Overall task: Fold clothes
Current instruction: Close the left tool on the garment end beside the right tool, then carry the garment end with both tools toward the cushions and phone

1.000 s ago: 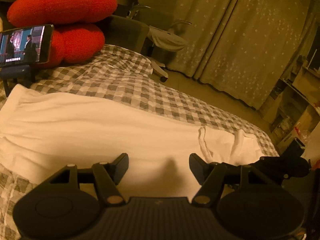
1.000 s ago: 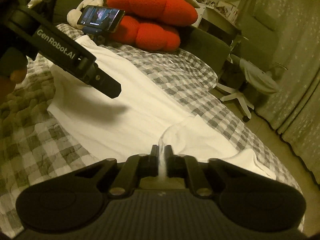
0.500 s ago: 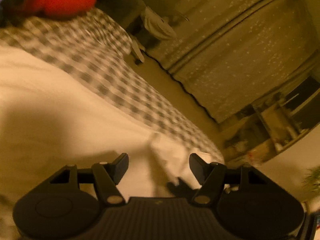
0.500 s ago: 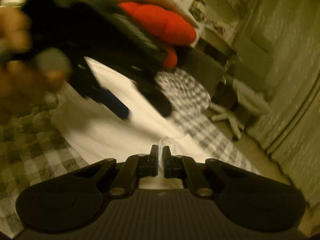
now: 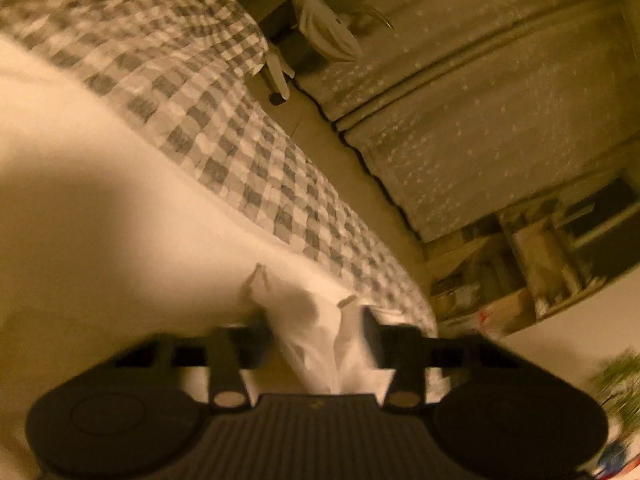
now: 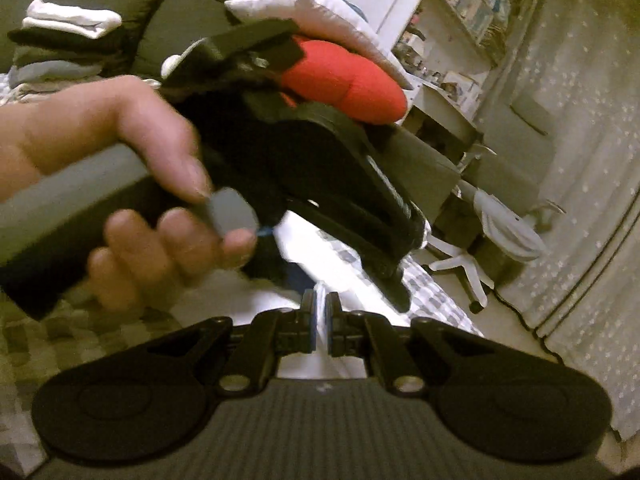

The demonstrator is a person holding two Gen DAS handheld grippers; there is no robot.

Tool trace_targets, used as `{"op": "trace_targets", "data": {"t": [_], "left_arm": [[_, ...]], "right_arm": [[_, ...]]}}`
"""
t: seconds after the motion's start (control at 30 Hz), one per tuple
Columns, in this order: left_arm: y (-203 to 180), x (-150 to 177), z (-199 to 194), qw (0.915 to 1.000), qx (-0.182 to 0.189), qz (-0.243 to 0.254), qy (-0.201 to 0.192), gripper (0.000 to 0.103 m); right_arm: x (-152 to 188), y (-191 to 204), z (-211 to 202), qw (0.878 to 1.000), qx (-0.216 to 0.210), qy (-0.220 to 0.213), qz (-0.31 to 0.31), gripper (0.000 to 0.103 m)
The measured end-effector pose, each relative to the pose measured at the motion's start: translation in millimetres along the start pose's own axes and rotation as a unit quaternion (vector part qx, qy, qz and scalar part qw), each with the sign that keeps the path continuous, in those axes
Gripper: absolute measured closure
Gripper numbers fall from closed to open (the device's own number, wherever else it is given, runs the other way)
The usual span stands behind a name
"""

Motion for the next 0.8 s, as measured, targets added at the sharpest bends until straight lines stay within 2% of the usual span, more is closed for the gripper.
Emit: {"op": "trace_targets", "data": {"t": [0.03,0.13,0.27,0.43,0.5,0.53,0.57,0.63,0.8], "left_arm": [[-2,1,2,0.9997,-0.012,0.021,0.002,0.101],[-1,-3,0,0.9981,-0.039,0.045,-0.019,0.101],[-1,-9,-11,0.9965,-0.04,0.052,-0.051,0.101],[2,-11,-13,0.9963,-0.046,0.056,-0.047,0.101],[6,-11,-15,0.9967,-0.046,0.049,-0.046,0.101],[7,-11,-16,0.9968,-0.045,0.047,-0.046,0.101],[7,-11,-17,0.997,-0.044,0.044,-0.046,0.101],[7,-11,-18,0.9973,-0.041,0.039,-0.046,0.101],[8,-11,-21,0.998,-0.035,0.027,-0.046,0.101]], "right_arm": [[0,1,0,1.0,-0.001,0.001,0.0,0.099],[0,3,0,1.0,-0.005,0.002,-0.001,0.098],[2,9,2,1.0,-0.009,0.009,-0.014,0.098],[6,23,7,0.998,-0.01,0.024,-0.053,0.098],[7,26,9,0.998,-0.007,0.027,-0.062,0.09],[7,24,8,0.998,-0.003,0.024,-0.06,0.082],[7,22,7,0.998,0.0,0.021,-0.058,0.067],[8,19,7,0.998,0.008,0.014,-0.058,0.054],[11,28,17,0.996,0.033,0.007,-0.086,0.054]]}}
Point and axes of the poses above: each gripper's, at about its wrist camera, not at the fingertips, and z roughly the way its jaws point, y to its left, x to its underside, the point moved 2 cm from there along z, roughly the way its jaws point, and after that the axes turned 9 degrees about x, right-handed, at the moved point
